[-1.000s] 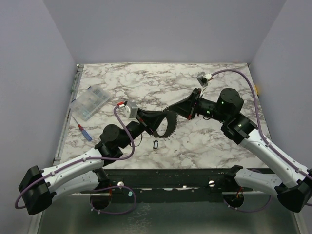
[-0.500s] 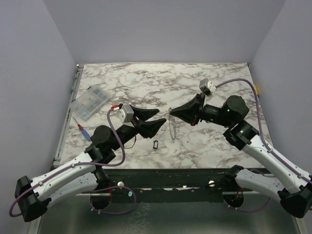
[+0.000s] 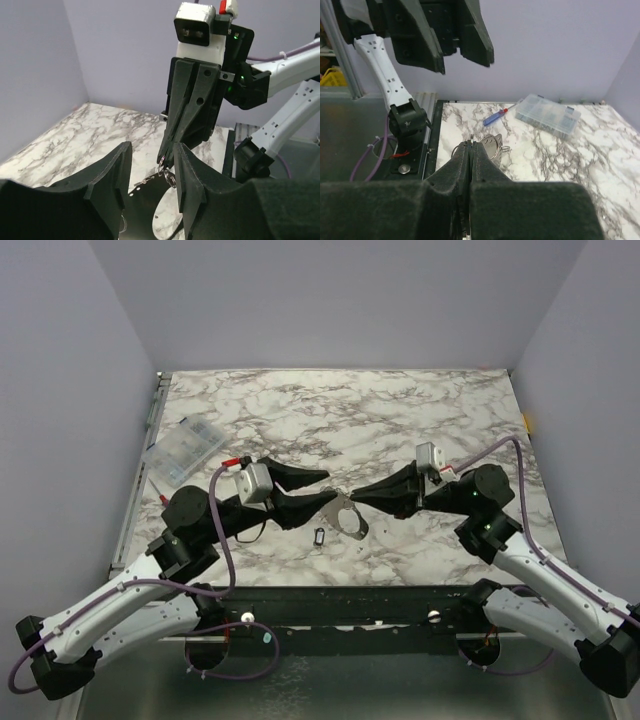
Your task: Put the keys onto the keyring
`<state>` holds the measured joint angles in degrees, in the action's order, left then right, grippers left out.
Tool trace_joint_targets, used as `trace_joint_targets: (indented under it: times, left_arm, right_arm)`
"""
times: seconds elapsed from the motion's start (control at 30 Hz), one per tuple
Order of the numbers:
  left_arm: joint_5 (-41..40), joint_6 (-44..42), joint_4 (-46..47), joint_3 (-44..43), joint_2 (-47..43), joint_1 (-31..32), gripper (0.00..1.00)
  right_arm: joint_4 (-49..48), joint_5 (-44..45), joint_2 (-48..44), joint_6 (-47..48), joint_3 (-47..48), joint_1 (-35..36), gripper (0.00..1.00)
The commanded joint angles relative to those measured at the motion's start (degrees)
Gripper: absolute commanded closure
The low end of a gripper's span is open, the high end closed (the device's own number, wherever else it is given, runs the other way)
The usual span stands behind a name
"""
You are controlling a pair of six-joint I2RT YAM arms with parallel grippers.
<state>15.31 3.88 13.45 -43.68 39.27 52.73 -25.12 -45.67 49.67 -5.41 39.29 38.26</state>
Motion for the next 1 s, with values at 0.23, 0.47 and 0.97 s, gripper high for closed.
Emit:
trace_joint_targets:
  times: [0.23, 0.47, 0.97]
  left_arm:
    - [9.95, -3.62, -6.81, -5.43, 3.76, -0.04, 0.67]
    - [12.79, -3.24, -7.85, -6.85, 4.38, -0.03, 0.68]
    - [14.02, -1.21, -5.30, -7.68, 7.52, -0.08, 0.71]
  right_arm:
    - [-15.06, -8.68, 0.76, 1.36, -0.31, 0.15, 0.99]
    - [-21.38, -8.10, 0.07, -1.43, -2.07, 0.10, 0.99]
    - [-34.20, -6.97, 2.24, -9.72, -3.09, 0.09, 0.99]
